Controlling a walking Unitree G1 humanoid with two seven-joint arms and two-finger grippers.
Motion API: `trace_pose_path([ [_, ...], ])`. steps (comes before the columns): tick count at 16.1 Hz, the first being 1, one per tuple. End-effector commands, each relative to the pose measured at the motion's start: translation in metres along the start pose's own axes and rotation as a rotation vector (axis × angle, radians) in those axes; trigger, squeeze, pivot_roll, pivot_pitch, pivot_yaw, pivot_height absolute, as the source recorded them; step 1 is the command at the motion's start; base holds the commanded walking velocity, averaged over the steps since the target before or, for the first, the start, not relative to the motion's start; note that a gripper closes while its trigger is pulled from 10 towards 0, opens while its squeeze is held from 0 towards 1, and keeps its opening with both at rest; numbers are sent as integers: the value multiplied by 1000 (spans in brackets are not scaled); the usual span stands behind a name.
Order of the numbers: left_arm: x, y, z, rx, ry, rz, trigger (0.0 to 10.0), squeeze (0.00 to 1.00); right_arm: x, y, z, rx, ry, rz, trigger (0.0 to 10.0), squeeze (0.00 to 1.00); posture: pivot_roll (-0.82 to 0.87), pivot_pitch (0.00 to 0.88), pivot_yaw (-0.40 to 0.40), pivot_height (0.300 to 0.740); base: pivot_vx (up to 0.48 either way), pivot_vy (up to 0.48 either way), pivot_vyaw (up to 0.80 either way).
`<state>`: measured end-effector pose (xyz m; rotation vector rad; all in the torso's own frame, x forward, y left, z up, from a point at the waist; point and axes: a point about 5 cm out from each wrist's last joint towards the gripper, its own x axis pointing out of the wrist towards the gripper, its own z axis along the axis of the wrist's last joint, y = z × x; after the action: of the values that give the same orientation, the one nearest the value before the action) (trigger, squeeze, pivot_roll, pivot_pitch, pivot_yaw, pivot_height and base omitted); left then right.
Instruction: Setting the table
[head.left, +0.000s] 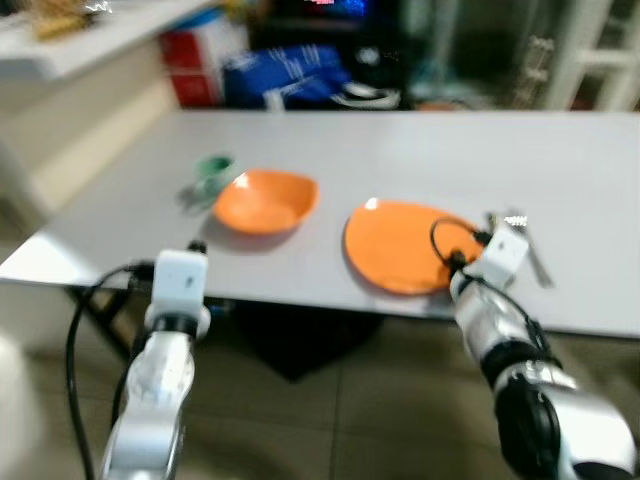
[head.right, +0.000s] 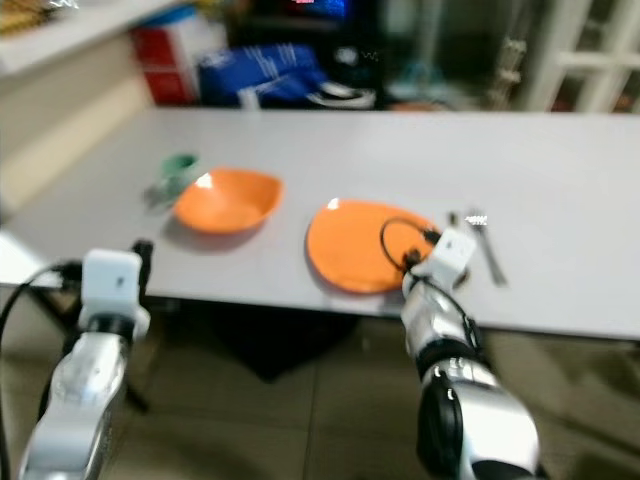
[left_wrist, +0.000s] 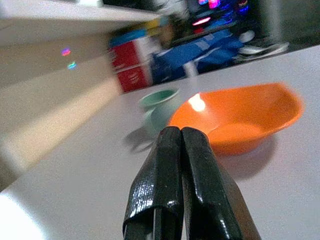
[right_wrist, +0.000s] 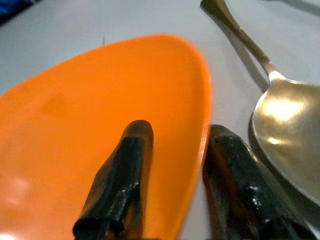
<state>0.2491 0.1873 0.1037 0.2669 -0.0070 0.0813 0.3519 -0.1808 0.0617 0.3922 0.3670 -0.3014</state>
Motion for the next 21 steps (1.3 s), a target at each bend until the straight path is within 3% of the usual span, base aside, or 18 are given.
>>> trace_pose_path([
  [1, 6, 0, 9, 5, -35, -8, 10000, 0, -6, -4, -30, -10, 125, -4, 10000, 1000, -79, 0, 94, 740, 0, 0, 0],
  [4, 7, -1, 10, 4, -38, -5, 10000, 0, -4, 4, -21, -81, 58, 33, 10000, 1000, -80, 0, 93, 740, 0, 0, 0],
  [5, 7, -1, 10, 4, -39, -5, 10000, 0, -4, 8, -13, -152, -2, 52, 10000, 1000, -80, 0, 91, 740, 0, 0, 0],
  [9, 6, -4, 11, 4, -43, -9, 10000, 0, -3, 13, 5, -235, -125, 66, 10000, 1000, -82, 0, 86, 740, 0, 0, 0],
  [14, 7, -5, 11, 0, -43, -10, 10000, 0, -3, 11, 9, -269, -147, 50, 10000, 1000, -86, 0, 82, 740, 0, 0, 0],
  [15, 7, -5, 10, -1, -42, -10, 10000, 0, -2, 9, 10, -277, -151, 36, 10000, 961, -86, 0, 81, 740, 0, 0, 0],
  [16, 7, -5, 10, -3, -42, -9, 10000, 0, -3, 9, 15, -294, -188, 32, 10000, 0, -86, 0, 80, 740, 0, 0, 0],
  [21, 9, -8, 11, -12, -51, -16, 10000, 0, -9, 18, 47, -434, -432, 37, 10000, 0, -96, 0, 78, 740, 0, 0, 0],
])
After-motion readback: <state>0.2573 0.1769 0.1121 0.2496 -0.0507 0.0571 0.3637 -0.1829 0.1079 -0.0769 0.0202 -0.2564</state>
